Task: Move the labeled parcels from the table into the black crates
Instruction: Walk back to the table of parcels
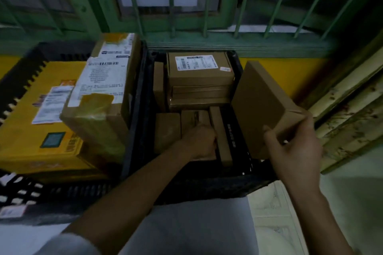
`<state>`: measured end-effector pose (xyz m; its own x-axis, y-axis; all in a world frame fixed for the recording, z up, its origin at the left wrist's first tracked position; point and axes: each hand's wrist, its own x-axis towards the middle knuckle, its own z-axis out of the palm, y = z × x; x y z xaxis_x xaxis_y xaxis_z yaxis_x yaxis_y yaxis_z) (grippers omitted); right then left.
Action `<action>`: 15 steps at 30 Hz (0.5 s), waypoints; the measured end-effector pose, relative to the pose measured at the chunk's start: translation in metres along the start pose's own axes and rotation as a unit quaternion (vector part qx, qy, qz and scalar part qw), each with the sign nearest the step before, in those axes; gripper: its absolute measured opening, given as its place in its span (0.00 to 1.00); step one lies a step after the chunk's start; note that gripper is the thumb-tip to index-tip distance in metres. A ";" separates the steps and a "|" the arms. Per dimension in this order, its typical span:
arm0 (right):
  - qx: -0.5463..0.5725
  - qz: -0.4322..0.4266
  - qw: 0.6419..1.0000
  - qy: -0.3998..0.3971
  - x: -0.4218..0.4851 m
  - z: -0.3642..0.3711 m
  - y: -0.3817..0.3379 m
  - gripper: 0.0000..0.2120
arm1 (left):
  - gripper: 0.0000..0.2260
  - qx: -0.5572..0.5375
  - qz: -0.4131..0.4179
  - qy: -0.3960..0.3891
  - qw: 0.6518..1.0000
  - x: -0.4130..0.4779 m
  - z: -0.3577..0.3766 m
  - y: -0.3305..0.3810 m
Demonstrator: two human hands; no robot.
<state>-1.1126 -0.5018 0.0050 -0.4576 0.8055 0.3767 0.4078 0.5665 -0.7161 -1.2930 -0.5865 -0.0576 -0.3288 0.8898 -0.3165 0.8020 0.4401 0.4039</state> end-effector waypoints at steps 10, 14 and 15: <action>0.022 -0.020 0.996 -0.087 -0.009 0.016 -0.018 0.20 | 0.10 -0.068 0.032 -0.127 0.989 0.016 -0.002 -0.015; 0.002 -0.053 0.988 -0.146 -0.005 0.024 -0.020 0.24 | 0.20 0.041 0.009 -0.180 0.983 0.005 -0.007 -0.018; 0.012 -0.054 0.986 -0.155 -0.004 0.023 -0.019 0.25 | 0.20 0.038 0.002 -0.182 0.983 0.002 -0.013 -0.021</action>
<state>-1.1372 -0.5197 0.0040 -0.7190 0.6463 0.2556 0.3266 0.6388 -0.6966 -1.3165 -0.5922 -0.0557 -0.1373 0.7827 -0.6071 0.8425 0.4146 0.3439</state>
